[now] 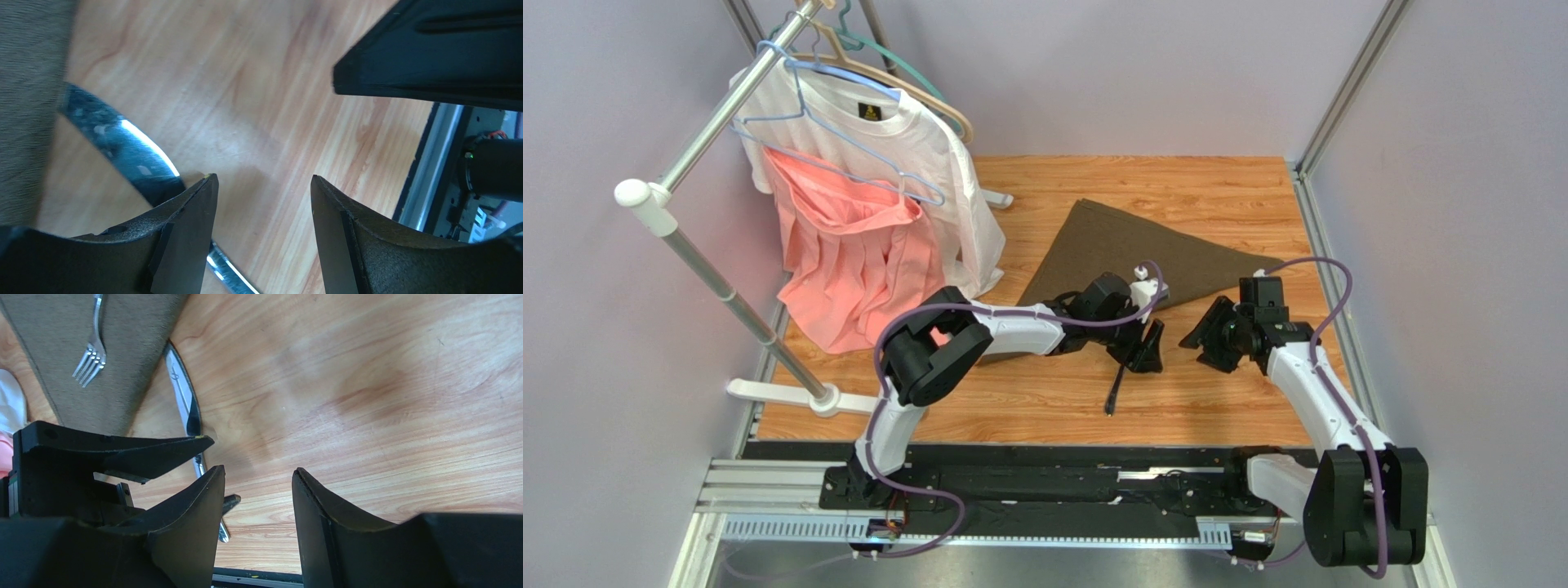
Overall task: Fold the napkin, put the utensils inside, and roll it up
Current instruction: Grab a utensil with the left arm
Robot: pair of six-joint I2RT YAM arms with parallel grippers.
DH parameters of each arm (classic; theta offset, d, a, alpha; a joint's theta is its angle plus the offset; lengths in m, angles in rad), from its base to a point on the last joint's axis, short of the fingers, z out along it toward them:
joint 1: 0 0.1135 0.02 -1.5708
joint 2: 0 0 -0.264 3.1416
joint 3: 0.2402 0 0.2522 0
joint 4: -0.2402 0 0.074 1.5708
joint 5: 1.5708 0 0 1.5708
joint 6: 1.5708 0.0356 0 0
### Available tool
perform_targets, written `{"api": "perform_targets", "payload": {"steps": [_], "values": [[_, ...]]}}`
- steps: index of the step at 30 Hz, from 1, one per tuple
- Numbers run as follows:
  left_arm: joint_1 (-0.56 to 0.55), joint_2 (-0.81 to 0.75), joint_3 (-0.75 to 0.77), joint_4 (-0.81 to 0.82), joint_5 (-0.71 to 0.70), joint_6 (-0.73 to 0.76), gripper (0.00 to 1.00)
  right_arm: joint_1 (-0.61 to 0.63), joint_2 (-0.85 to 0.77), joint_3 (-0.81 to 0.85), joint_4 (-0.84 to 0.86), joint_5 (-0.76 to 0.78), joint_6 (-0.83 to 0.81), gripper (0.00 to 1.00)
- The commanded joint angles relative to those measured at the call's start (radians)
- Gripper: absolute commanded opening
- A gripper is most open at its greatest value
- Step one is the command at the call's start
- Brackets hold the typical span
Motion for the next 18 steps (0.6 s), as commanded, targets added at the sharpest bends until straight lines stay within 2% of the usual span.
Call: {"api": "perform_targets", "payload": {"steps": [1, 5, 9, 18], "values": [[-0.020, 0.010, -0.024, 0.102, 0.087, -0.023, 0.66, -0.004, 0.003, -0.023, 0.038, -0.013, 0.007, 0.48], [-0.026, -0.051, -0.067, 0.120, 0.027, -0.001, 0.66, -0.004, -0.012, -0.031, 0.036, -0.012, 0.009, 0.48], [-0.020, -0.107, -0.034, 0.007, -0.069, 0.065, 0.66, -0.004, -0.017, -0.031, 0.038, -0.018, 0.014, 0.48], [0.033, -0.101, -0.034, -0.097, -0.198, 0.094, 0.67, -0.002, -0.011, -0.034, 0.044, -0.024, 0.014, 0.48]]}}
